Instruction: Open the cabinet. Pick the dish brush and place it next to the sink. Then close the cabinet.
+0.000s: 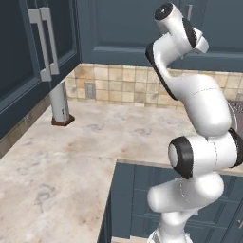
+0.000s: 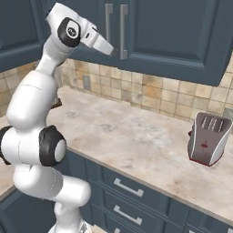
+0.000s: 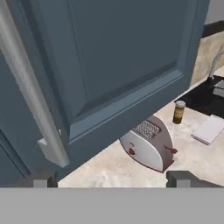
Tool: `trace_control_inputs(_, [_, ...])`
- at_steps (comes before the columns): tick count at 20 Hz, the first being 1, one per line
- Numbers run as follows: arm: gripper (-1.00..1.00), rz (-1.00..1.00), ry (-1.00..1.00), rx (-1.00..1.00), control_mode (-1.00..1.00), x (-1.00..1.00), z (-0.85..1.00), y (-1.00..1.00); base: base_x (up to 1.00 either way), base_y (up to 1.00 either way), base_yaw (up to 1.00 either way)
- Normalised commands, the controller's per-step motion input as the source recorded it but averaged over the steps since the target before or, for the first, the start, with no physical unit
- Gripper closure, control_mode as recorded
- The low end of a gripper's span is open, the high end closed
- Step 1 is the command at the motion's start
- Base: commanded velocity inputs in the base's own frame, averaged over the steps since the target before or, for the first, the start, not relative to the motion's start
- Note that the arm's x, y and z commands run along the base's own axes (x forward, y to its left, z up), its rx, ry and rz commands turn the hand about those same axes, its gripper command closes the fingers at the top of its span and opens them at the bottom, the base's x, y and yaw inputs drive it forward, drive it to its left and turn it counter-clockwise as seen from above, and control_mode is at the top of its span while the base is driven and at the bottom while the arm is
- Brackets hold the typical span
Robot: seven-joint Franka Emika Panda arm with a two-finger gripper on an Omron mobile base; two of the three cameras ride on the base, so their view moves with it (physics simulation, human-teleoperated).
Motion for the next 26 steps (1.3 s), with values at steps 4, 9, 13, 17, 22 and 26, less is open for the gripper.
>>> trace_control_inputs(4, [-1.0,0.03,-0.11,0.16,-1.0,-0.05,0.07,-1.0,0.0,0.0,0.0])
trace_control_inputs(9, [-1.0,0.07,-0.03,0.12,-1.0,0.31,0.07,-0.79,0.0,0.0,0.0])
trace_control_inputs(13, [-1.0,0.08,0.0,0.08,-1.0,0.71,0.0,-0.36,0.0,0.0,0.0])
trace_control_inputs(17, [-1.0,0.06,-0.01,0.05,-1.0,0.62,0.0,-0.15,0.0,0.0,0.0])
trace_control_inputs(22, [-1.0,0.05,-0.04,0.03,-1.0,0.65,0.0,-0.12,0.0,0.0,0.0])
trace_control_inputs(26, [-1.0,0.05,-0.07,0.0,-1.0,0.52,-0.04,-0.12,0.0,0.0,0.0])
